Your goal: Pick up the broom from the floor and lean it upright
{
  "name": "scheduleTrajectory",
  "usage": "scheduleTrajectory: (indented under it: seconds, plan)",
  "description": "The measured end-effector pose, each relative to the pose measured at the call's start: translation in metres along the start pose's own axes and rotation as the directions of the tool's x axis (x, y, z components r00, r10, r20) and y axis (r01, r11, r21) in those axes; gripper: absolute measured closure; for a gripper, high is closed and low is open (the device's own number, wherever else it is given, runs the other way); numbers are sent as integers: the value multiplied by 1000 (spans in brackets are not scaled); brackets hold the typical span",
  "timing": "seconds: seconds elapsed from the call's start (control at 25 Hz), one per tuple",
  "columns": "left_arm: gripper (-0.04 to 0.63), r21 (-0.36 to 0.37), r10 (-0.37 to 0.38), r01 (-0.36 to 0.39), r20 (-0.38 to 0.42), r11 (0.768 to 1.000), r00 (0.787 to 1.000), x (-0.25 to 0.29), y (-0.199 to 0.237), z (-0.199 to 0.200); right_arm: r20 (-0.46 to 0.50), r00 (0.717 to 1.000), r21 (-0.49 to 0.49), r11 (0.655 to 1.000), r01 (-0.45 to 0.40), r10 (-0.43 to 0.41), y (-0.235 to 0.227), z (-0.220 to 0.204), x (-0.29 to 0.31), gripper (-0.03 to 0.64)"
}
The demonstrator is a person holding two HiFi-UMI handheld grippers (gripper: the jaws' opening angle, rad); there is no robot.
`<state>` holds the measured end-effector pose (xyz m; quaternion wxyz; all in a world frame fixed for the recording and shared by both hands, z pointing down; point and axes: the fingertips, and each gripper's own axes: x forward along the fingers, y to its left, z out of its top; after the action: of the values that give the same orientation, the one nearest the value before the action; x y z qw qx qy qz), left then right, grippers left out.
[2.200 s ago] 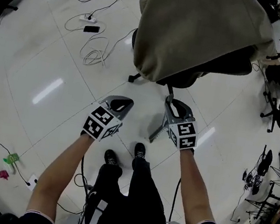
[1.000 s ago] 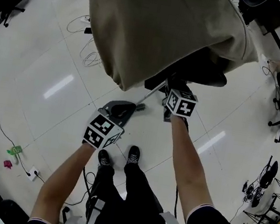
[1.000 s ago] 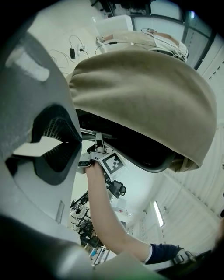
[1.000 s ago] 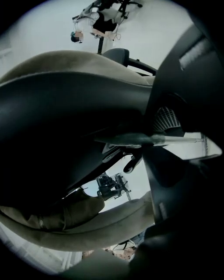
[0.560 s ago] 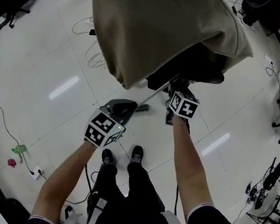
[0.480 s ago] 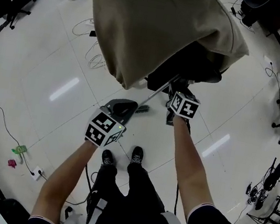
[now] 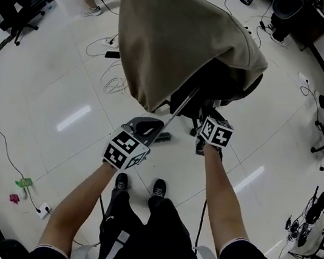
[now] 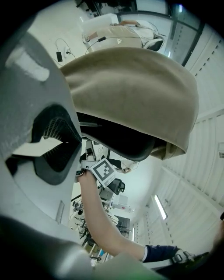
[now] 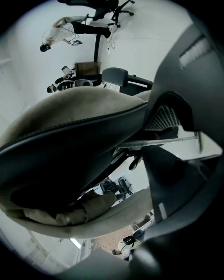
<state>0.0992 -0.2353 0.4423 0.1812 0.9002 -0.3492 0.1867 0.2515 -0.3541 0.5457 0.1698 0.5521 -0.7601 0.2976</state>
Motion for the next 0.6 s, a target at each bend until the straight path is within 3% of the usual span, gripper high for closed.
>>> scheduleTrajectory:
  seconds: [0.32,0.44,0.6]
  plan:
    - [595,40,-103,101,50,994,993,-26,-5,25,107,994,-22,1000,-14,16,61,10,-81,576]
    - [595,38,-148,146,53,989,988,-41,-8,28,173,984,-56,998,-26,35,95,24,-112,614]
    - [595,50,-176,174,49,984,983,-56,-11,34,259,963,-123,992,-42,73,141,43,-147,615]
